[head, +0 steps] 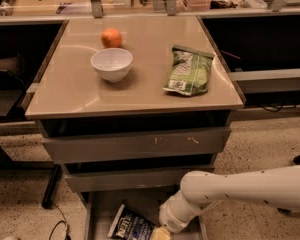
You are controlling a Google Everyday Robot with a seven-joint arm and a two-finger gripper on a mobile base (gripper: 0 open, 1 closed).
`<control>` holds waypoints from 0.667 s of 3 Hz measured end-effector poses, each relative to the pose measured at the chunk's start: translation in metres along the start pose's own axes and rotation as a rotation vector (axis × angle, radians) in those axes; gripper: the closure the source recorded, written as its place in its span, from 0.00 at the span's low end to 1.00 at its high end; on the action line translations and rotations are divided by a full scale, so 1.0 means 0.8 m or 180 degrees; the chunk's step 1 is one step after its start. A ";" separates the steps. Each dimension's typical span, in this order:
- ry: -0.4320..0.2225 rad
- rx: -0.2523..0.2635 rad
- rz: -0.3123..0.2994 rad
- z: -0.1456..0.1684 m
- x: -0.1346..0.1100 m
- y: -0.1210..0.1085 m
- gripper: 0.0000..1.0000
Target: Pick blue chip bag from bottom drawer and place on counter
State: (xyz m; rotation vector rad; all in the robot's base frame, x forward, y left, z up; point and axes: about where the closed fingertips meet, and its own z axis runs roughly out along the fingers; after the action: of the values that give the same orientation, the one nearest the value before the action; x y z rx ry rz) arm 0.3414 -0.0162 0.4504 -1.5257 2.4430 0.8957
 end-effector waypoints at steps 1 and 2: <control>-0.0126 0.0115 -0.0017 0.039 -0.007 -0.041 0.00; -0.0230 0.0059 0.0098 0.064 -0.009 -0.065 0.00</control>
Offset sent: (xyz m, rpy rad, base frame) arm 0.0546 0.0217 -0.0873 0.0821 0.0190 -0.1062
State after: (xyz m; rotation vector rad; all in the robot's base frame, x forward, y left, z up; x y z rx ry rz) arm 0.3794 0.0003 0.3899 -1.4277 2.4233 0.9142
